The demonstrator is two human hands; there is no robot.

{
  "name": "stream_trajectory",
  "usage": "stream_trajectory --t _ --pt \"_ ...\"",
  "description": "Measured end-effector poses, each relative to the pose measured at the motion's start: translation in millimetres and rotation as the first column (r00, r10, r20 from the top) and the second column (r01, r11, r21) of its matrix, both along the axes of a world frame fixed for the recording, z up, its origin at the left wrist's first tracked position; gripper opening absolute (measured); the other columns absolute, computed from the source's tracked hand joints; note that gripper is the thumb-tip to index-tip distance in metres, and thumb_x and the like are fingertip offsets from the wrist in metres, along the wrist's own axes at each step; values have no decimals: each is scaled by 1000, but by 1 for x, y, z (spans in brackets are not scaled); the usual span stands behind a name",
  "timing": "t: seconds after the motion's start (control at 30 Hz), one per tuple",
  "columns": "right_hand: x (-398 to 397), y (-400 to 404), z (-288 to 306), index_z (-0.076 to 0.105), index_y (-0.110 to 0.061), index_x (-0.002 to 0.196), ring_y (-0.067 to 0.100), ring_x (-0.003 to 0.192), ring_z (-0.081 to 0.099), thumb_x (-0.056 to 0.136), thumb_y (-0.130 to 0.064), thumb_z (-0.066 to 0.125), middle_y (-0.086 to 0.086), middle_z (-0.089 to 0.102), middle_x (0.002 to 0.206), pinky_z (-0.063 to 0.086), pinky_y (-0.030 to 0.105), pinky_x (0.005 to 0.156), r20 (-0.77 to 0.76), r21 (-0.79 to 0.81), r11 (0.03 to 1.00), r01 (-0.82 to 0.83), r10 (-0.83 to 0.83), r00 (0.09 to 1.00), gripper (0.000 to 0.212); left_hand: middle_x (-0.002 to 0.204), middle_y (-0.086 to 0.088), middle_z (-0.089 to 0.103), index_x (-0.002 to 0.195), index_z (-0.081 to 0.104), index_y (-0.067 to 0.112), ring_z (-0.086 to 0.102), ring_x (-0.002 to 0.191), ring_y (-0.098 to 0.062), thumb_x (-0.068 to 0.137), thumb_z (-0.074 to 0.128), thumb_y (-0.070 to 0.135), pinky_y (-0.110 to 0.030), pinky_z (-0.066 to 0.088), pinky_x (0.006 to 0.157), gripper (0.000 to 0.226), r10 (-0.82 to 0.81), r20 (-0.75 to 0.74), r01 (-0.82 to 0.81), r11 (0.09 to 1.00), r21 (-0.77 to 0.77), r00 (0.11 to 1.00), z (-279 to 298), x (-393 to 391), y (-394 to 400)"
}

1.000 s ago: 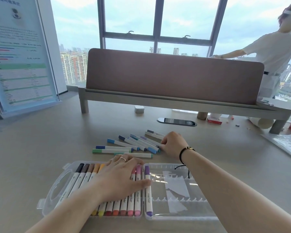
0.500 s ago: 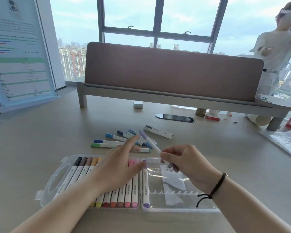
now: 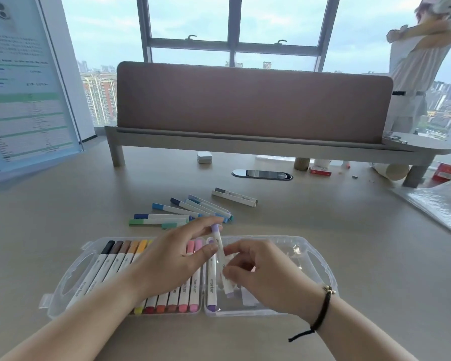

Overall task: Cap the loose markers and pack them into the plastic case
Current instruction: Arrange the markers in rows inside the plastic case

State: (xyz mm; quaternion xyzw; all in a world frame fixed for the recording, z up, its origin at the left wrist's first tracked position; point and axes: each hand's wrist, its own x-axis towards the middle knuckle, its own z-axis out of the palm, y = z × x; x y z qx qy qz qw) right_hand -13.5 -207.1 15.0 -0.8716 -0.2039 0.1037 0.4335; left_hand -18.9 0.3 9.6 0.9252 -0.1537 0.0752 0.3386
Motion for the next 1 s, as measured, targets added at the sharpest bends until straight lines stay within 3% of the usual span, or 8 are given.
stream_trajectory --t 0.13,0.33,0.5,0.7,0.87,1.0 --pt "-2 -3 -1 67 -28 103 2 69 60 84 -31 76 -10 75 82 51 23 72 11 -44 999 18 -17 1000 21 131 47 41 141 37 55 33 115 34 93 54 58 2 32 91 51 -35 1 35 995 96 999 -3 2 -1" --pt "-1 -4 -3 63 -31 95 -2 58 57 79 -31 81 -7 75 80 47 17 61 36 -36 999 10 -9 999 24 148 33 37 142 30 58 35 130 12 86 49 75 -16 31 99 62 -50 -40 58 971 233 998 -6 3 0" --pt "-1 -4 -5 65 -27 88 -1 54 54 77 -32 82 -5 75 79 44 18 59 25 -31 1000 3 -2 1000 21 159 27 20 148 27 52 10 145 6 81 47 81 -29 19 119 75 -39 -59 56 948 315 997 -8 6 1" --pt "1 -4 -5 70 -22 82 0 56 56 75 -35 83 -2 73 76 46 18 57 27 -43 999 15 -14 1000 20 159 20 24 152 22 42 17 145 -1 73 47 88 -30 22 117 95 55 -111 -14 939 343 992 -6 6 1" --pt "1 -2 -2 75 -20 78 -1 51 51 74 -31 85 -9 65 62 40 14 52 9 -73 997 19 -18 1000 16 156 17 30 150 26 41 24 143 -4 68 49 90 -32 27 116 99 81 -142 -25 933 359 986 -5 6 0" --pt "0 1 -1 75 -20 77 -1 51 50 74 -32 84 -8 65 63 41 15 51 15 -88 996 33 -32 999 15 154 17 33 150 27 42 27 142 -5 67 52 89 -33 29 115 98 93 -155 -32 934 356 983 -4 7 0"
